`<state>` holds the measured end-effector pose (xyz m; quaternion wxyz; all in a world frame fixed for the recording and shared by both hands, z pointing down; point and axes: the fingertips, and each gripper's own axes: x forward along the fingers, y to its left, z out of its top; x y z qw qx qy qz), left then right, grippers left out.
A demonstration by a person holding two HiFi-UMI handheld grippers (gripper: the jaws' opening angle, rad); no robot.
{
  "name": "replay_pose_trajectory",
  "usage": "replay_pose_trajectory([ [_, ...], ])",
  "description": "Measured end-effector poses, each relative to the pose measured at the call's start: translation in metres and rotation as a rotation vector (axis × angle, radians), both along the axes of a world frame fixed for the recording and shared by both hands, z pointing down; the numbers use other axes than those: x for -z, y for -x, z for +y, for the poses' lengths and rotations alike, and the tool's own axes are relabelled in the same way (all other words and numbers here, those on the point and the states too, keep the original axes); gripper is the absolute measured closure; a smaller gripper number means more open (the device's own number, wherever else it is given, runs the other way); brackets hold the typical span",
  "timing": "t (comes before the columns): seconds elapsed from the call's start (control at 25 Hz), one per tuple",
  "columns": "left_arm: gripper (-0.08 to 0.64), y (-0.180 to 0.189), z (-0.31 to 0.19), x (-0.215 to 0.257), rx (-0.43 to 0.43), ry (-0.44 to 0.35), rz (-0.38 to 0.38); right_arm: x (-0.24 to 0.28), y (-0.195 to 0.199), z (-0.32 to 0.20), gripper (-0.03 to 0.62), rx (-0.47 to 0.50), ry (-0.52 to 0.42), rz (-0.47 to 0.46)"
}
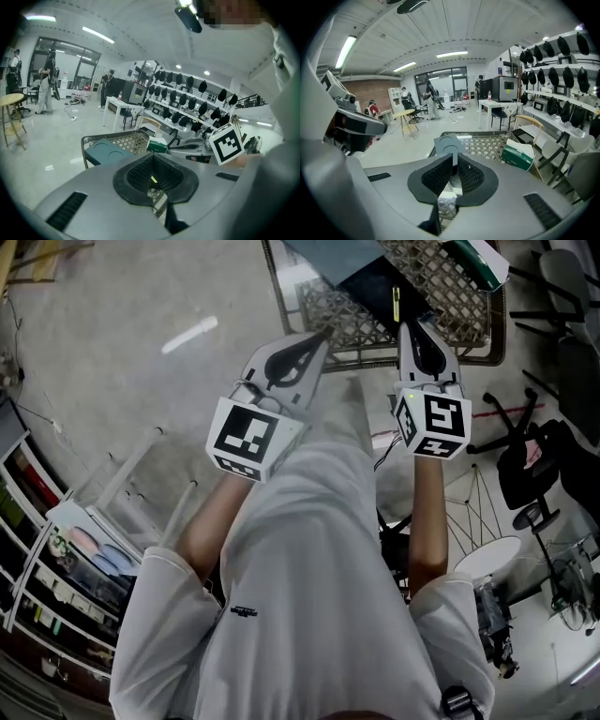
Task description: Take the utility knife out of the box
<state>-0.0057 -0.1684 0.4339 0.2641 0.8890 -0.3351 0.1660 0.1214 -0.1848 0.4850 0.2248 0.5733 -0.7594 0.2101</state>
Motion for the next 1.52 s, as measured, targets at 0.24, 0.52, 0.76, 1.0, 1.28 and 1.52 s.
replay_pose_trajectory([
  [0.24,0.558,-0.02,-0.009,-0.034,-0.015,0.034,-0.012,-0.046,-0.016,-0.015,0.589,-0.001,0.067,0.003],
  [0.52,0.558,-0.036,-0.022,-0.069,0.004,0.07,-0.031,-0.094,-0.027,-0.03,0.522,0.022,0.155,0.004],
  [0.76,0.56,-0.049,-0.035,-0.092,0.02,0.089,-0.035,-0.137,-0.035,-0.039,0.503,0.043,0.262,0.019],
  [1.0,0.56,-0.057,-0.046,-0.11,0.052,0.112,-0.036,-0.173,-0.044,-0.042,0.491,0.066,0.355,0.049],
  [1.28,0.558,-0.058,-0.046,-0.13,0.074,0.136,-0.041,-0.214,-0.049,-0.042,0.491,0.072,0.472,0.083],
  [1.52,0.558,-0.055,-0.047,-0.144,0.105,0.158,-0.037,-0.234,-0.053,-0.043,0.491,0.046,0.539,0.116],
])
